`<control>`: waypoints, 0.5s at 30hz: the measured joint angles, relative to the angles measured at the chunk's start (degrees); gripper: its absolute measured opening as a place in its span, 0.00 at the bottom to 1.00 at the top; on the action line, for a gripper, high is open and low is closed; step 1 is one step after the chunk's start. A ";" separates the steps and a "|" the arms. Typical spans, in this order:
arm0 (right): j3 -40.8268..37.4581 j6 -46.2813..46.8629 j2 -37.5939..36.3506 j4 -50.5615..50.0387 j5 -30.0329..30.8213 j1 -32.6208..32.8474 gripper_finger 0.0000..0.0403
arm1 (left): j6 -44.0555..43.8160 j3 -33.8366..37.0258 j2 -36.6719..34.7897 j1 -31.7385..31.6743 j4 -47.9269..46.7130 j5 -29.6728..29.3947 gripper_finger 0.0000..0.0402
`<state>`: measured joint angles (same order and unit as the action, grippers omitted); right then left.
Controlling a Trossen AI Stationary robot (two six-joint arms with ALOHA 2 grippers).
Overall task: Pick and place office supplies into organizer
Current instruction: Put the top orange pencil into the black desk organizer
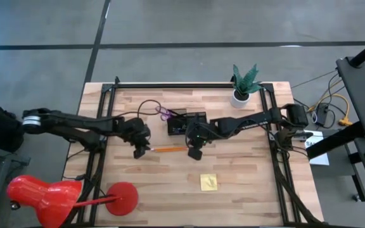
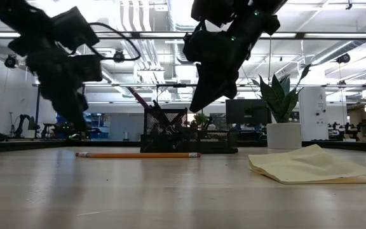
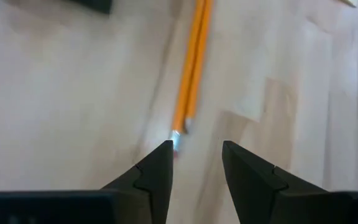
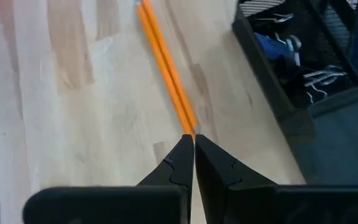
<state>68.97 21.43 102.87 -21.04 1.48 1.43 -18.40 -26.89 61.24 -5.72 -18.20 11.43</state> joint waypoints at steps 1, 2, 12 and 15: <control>-0.12 0.80 0.00 0.24 0.09 -0.13 0.02 | -0.55 0.54 -0.59 0.37 0.14 0.09 0.30; -0.17 0.87 0.00 0.43 0.15 -0.23 0.02 | -0.53 1.11 -0.97 0.79 0.57 0.10 0.30; 0.42 1.00 3.48 0.40 -0.05 0.95 0.03 | 8.64 2.61 3.46 3.11 3.15 -5.24 0.33; 0.77 1.07 4.36 0.41 -0.08 1.71 0.06 | 10.00 1.93 5.42 3.11 3.14 -5.95 0.37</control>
<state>69.73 22.51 107.23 -20.63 1.40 3.13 -8.41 -24.96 66.66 -2.61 -15.06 5.48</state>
